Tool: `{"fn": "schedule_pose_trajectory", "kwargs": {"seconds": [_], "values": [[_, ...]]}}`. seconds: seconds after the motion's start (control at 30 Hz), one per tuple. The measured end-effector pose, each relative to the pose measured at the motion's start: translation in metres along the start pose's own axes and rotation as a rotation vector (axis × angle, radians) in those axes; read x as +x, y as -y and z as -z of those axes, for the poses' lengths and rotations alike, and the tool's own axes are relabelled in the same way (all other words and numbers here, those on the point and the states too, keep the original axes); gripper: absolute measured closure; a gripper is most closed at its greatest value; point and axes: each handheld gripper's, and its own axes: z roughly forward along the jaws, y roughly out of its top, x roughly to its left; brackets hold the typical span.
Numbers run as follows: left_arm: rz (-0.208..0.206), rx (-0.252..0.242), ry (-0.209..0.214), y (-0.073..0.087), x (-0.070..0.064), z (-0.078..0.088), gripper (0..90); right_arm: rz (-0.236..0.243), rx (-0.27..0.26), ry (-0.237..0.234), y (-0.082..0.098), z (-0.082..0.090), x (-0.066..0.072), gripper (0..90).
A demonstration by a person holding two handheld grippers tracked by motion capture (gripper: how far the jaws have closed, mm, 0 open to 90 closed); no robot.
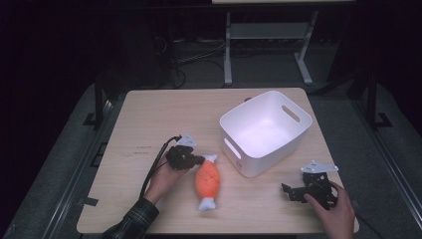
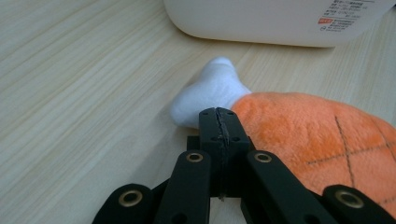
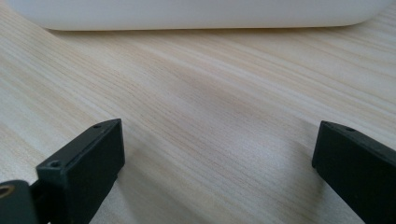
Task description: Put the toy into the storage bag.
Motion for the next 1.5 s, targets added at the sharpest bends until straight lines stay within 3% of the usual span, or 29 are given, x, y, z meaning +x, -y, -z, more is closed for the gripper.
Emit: {"fn": "schedule_pose_trajectory", "kwargs": {"seconds": [0.3,0.47,0.6,0.93,1.13,1.27,1.33,1.37,1.5], "values": [[-0.014,-0.001,0.024,-0.011,-0.004,-0.010,89.5,0.000,0.000,0.000,0.000,0.000,0.000,1.9],[-0.042,-0.001,0.036,-0.018,-0.009,-0.015,89.5,0.000,0.000,0.000,0.000,0.000,0.000,1.9],[-0.038,-0.006,0.052,-0.020,-0.011,-0.020,89.5,0.000,0.000,0.000,0.000,0.000,0.000,1.9],[-0.088,0.006,0.084,-0.031,-0.025,-0.027,89.5,0.000,0.000,0.000,0.000,0.000,0.000,1.9],[-0.097,0.002,0.096,-0.034,-0.031,-0.028,89.3,0.000,0.000,0.000,0.000,0.000,0.000,1.9],[-0.078,0.000,0.093,-0.034,-0.030,-0.020,84.2,0.000,0.000,0.000,0.000,0.000,0.000,1.9],[-0.065,0.004,0.093,-0.034,-0.028,-0.014,78.7,0.000,0.000,0.000,0.000,0.000,0.000,1.9],[-0.069,0.012,0.092,-0.034,-0.028,-0.011,71.6,0.000,0.000,0.000,0.000,0.000,0.000,1.9],[-0.047,0.014,0.080,-0.033,-0.028,0.002,62.2,0.000,0.000,-0.001,0.000,0.000,0.000,1.9]]}}
